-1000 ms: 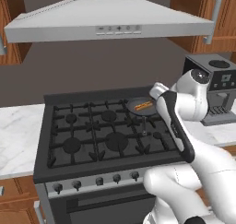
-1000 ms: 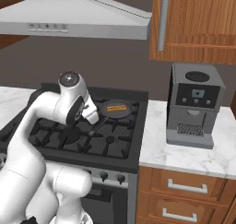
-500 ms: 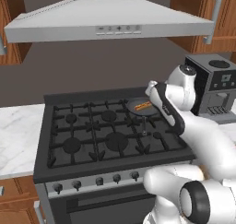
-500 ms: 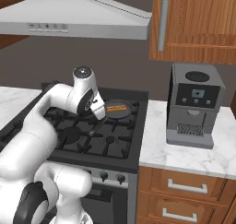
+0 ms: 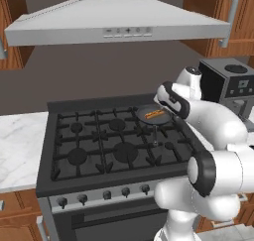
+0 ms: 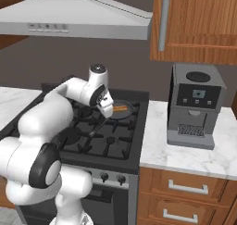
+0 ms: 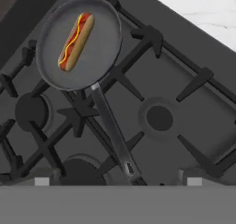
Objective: Place the cold items (onion and peach) from the fridge in one tupperware on the dining counter. Place the warm items (hot dog and kebab skewer) in the stove area in another tupperware.
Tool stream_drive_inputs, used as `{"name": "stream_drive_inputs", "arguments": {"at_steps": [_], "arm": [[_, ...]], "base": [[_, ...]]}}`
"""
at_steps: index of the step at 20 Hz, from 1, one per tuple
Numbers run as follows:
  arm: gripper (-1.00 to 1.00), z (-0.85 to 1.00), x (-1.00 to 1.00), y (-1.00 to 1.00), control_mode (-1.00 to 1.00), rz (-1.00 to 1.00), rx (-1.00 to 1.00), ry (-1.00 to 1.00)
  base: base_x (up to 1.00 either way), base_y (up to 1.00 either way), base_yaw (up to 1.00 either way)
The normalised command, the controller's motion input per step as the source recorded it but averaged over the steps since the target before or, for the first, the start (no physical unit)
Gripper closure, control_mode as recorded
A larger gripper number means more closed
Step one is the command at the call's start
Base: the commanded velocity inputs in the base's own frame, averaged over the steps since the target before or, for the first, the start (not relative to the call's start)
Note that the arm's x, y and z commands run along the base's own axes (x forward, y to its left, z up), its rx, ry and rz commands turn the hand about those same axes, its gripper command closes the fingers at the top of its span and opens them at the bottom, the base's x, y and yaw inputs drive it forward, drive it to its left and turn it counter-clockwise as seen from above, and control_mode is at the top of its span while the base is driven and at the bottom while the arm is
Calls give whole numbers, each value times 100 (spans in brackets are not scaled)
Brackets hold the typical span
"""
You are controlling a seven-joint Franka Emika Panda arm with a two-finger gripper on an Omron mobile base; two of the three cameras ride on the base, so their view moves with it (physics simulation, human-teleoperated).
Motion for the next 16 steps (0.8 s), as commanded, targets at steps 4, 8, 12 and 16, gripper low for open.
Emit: {"name": "stream_drive_inputs", "arguments": {"at_steps": [4, 8, 12, 16], "arm": [[-100, -29, 53, 0, -100, 0, 0, 14], [-100, -33, 52, 0, -100, 0, 0, 11], [-100, -36, 53, -1, -100, 0, 0, 10], [-100, -32, 51, -11, -100, 0, 0, 9]], "base": [[0, 0, 0], [0, 0, 0], [0, 0, 0], [0, 0, 0]]}}
